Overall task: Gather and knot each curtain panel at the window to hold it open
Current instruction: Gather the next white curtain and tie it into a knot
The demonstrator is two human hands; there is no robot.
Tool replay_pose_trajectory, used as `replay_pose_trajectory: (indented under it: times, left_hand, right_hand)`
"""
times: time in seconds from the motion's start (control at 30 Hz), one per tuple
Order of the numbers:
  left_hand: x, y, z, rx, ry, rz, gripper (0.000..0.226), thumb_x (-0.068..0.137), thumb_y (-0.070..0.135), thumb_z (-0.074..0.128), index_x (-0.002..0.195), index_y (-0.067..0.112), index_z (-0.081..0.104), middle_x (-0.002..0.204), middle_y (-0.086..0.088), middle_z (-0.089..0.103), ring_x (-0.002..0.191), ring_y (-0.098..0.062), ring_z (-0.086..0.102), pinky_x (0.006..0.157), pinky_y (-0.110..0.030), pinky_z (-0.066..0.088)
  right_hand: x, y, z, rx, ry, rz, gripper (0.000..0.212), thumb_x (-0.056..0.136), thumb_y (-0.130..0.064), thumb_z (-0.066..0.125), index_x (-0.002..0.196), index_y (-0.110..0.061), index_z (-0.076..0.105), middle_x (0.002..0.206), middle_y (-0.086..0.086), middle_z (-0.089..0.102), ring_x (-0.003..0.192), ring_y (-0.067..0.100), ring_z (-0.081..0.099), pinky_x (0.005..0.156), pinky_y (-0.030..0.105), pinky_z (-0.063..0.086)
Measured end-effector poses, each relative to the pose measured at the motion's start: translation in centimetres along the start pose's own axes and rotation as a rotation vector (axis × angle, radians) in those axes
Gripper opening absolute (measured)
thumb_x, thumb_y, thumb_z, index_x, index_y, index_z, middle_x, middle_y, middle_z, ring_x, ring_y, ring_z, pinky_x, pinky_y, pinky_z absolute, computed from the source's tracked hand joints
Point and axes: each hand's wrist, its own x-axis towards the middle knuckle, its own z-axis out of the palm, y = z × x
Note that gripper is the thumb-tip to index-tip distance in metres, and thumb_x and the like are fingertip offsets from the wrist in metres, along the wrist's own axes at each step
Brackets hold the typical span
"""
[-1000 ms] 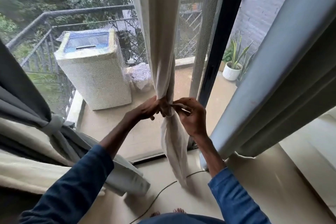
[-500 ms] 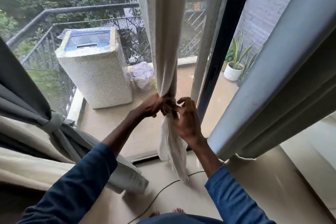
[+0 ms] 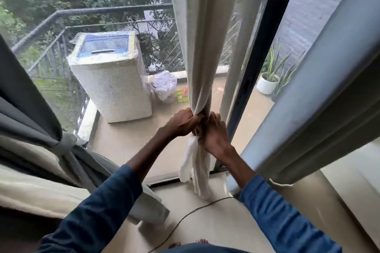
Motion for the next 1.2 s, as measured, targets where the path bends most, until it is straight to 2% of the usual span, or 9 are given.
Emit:
replay_pose_trajectory:
  times: [0.13, 0.27, 0.37, 0.47, 0.6, 0.73, 0.9, 1.1, 1.2]
  left_hand:
    - [0.4, -0.8, -0.3, -0.043, -0.002, -0.027, 0.049, 0.083, 0.043, 0.034, 0.079, 0.002, 0.062, 0.065, -0.009, 0.069, 0.05, -0.017, 0.06, 0.053, -0.029, 0.044]
    - [0.0, -0.2, -0.8, -0.145, -0.045, 0.03, 0.046, 0.087, 0.035, 0.034, 0.078, -0.001, 0.062, 0.064, -0.009, 0.067, 0.035, 0.003, 0.053, 0.039, -0.011, 0.035]
    - [0.3, -0.2, -0.4, -0.165, -0.043, 0.045, 0.056, 0.086, 0.042, 0.035, 0.084, -0.006, 0.064, 0.069, -0.011, 0.069, 0.039, -0.004, 0.059, 0.036, -0.013, 0.037]
    - [0.6, -0.5, -0.2, -0.129, -0.048, 0.055, 0.059, 0.085, 0.049, 0.035, 0.081, 0.0, 0.066, 0.073, -0.013, 0.073, 0.051, -0.03, 0.067, 0.035, -0.022, 0.041]
    - [0.7, -0.6, -0.2, -0.106, -0.044, 0.049, 0.06, 0.085, 0.05, 0.034, 0.081, -0.002, 0.062, 0.07, -0.016, 0.071, 0.053, -0.038, 0.066, 0.033, -0.026, 0.043]
    - [0.7, -1.3, -0.3, -0.111, -0.041, 0.018, 0.073, 0.077, 0.06, 0.036, 0.084, -0.009, 0.059, 0.074, -0.028, 0.069, 0.055, -0.044, 0.064, 0.036, -0.048, 0.048]
    - [0.1, -0.5, 0.3, -0.098, -0.073, 0.015, 0.07, 0.081, 0.059, 0.036, 0.077, -0.006, 0.064, 0.069, -0.015, 0.073, 0.049, -0.032, 0.064, 0.039, -0.03, 0.043]
    - [0.7, 0.0, 0.1, -0.077, 0.01, -0.078, 0.056, 0.096, 0.053, 0.049, 0.063, 0.009, 0.058, 0.07, -0.006, 0.075, 0.039, -0.019, 0.061, 0.039, -0.025, 0.045]
    - [1.1, -0.1, -0.3, -0.055, 0.099, -0.076, 0.045, 0.094, 0.054, 0.052, 0.07, 0.016, 0.059, 0.075, -0.001, 0.075, 0.049, -0.022, 0.068, 0.047, -0.031, 0.054]
  right_hand:
    - [-0.1, 0.6, -0.5, 0.181, 0.175, -0.051, 0.036, 0.086, -0.012, 0.065, 0.121, -0.015, 0.067, 0.136, 0.012, 0.046, 0.12, 0.031, 0.053, 0.095, 0.041, 0.051]
    - [-0.3, 1.9, -1.1, 0.379, 0.39, -0.039, 0.016, 0.081, -0.007, 0.073, 0.093, -0.015, 0.077, 0.093, 0.007, 0.071, 0.081, 0.026, 0.069, 0.071, 0.036, 0.057]
    - [0.1, 2.2, -1.3, 0.357, 0.378, -0.026, 0.009, 0.08, -0.009, 0.069, 0.078, -0.015, 0.075, 0.075, 0.006, 0.072, 0.068, 0.027, 0.066, 0.06, 0.039, 0.053]
    - [0.1, 1.8, -1.3, 0.402, 0.372, -0.025, 0.01, 0.081, -0.011, 0.069, 0.072, -0.015, 0.072, 0.073, 0.005, 0.067, 0.065, 0.026, 0.063, 0.058, 0.039, 0.052]
    - [-0.4, 0.9, -1.6, 0.245, 0.233, -0.045, 0.009, 0.086, -0.023, 0.069, 0.09, -0.016, 0.075, 0.092, 0.008, 0.065, 0.082, 0.03, 0.066, 0.068, 0.035, 0.052]
    - [-0.6, 0.9, -1.9, 0.08, 0.005, -0.015, 0.024, 0.086, -0.032, 0.061, 0.104, -0.019, 0.071, 0.098, 0.009, 0.072, 0.094, 0.033, 0.069, 0.077, 0.038, 0.053]
    - [-0.4, 1.6, -1.9, -0.018, -0.1, -0.05, 0.039, 0.086, -0.027, 0.058, 0.126, -0.023, 0.06, 0.107, 0.01, 0.069, 0.098, 0.035, 0.067, 0.079, 0.038, 0.051]
    - [-0.5, 1.9, -2.6, 0.126, 0.066, -0.049, 0.034, 0.086, -0.02, 0.064, 0.117, -0.033, 0.068, 0.102, 0.006, 0.061, 0.09, 0.03, 0.066, 0.076, 0.037, 0.055]
    - [-0.6, 2.4, -3.4, 0.234, 0.164, -0.034, 0.036, 0.088, -0.027, 0.066, 0.122, -0.039, 0.067, 0.104, 0.004, 0.061, 0.084, 0.025, 0.068, 0.075, 0.037, 0.057]
